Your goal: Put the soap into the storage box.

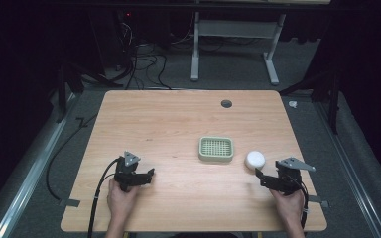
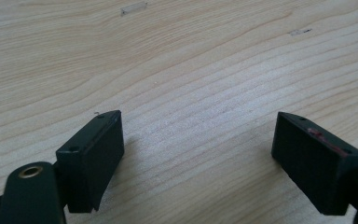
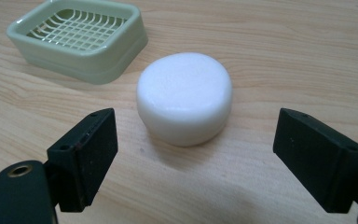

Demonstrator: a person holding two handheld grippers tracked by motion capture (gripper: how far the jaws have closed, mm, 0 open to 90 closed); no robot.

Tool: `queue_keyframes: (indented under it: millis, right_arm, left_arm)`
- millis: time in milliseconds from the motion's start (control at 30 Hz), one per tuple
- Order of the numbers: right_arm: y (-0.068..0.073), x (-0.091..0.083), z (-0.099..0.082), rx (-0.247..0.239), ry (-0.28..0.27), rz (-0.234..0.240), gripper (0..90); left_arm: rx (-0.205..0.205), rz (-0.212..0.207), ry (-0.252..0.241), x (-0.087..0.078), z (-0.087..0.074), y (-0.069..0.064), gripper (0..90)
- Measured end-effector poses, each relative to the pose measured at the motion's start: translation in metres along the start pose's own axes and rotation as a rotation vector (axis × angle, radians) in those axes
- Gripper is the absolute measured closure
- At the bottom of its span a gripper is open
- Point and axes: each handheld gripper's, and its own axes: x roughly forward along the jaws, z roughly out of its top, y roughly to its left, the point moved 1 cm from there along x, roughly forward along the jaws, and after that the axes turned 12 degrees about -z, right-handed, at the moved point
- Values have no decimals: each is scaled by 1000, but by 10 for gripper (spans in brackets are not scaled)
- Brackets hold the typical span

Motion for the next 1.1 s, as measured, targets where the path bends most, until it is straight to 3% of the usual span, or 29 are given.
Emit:
queue_keyframes:
  millis: [167,400,1100]
  right_arm:
    - [5,10,6,-26,10,1,138]
    - [8,21,15,-23,17,-28,136]
    - [15,47,19,-44,72,-5,137]
  left_arm:
    - [0,0,0,0,0,0,173]
    - [0,0,0,0,0,0,173]
    - [0,0,0,0,0,0,174]
